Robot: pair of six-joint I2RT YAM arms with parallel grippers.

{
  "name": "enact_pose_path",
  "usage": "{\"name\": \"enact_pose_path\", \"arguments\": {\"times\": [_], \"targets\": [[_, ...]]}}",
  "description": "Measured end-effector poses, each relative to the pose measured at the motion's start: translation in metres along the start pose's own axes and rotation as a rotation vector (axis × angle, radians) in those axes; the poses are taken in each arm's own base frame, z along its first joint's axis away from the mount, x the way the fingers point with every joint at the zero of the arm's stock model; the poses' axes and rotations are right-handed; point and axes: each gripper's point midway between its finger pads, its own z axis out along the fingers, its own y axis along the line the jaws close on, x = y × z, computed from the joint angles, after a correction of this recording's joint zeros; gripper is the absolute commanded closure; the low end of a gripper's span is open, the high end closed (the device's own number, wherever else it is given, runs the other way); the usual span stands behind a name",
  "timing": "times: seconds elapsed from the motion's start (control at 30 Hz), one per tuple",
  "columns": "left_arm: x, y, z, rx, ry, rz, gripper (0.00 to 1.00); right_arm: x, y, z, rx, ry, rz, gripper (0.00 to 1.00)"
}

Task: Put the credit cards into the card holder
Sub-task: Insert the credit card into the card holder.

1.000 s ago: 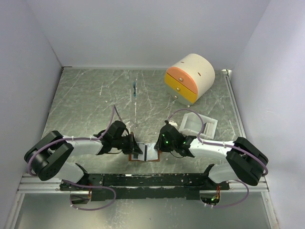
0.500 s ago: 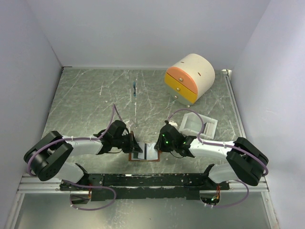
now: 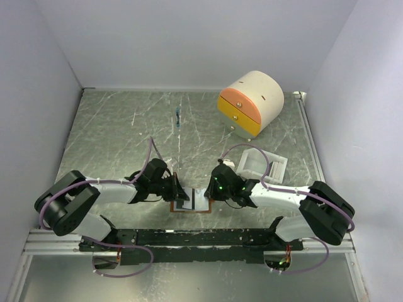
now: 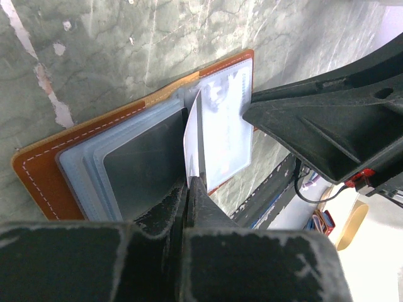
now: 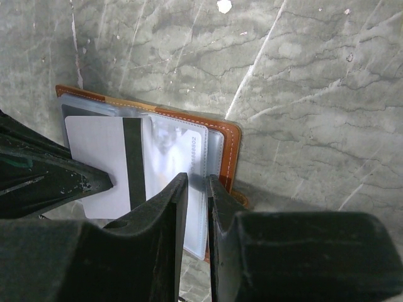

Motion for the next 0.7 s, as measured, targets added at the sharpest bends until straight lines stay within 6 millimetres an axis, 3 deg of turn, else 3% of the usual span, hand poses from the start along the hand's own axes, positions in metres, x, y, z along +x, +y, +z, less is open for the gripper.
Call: {"name": "enact_pose_path", "arguments": {"times": [0.43,0.7], "targets": [[0.0,0.0005,0.001,0.009,-0.008,-0.001,0.93,-0.0003,-0.0005,-0.0003,0.003,-0.002,0.0,0.82],[0.0003,0.0012,0.0009,0.012,-0.013,-0.006,0.81,-0.0004,-0.0007,-0.0005,0.004,-0.004,0.0,0.82]]}}
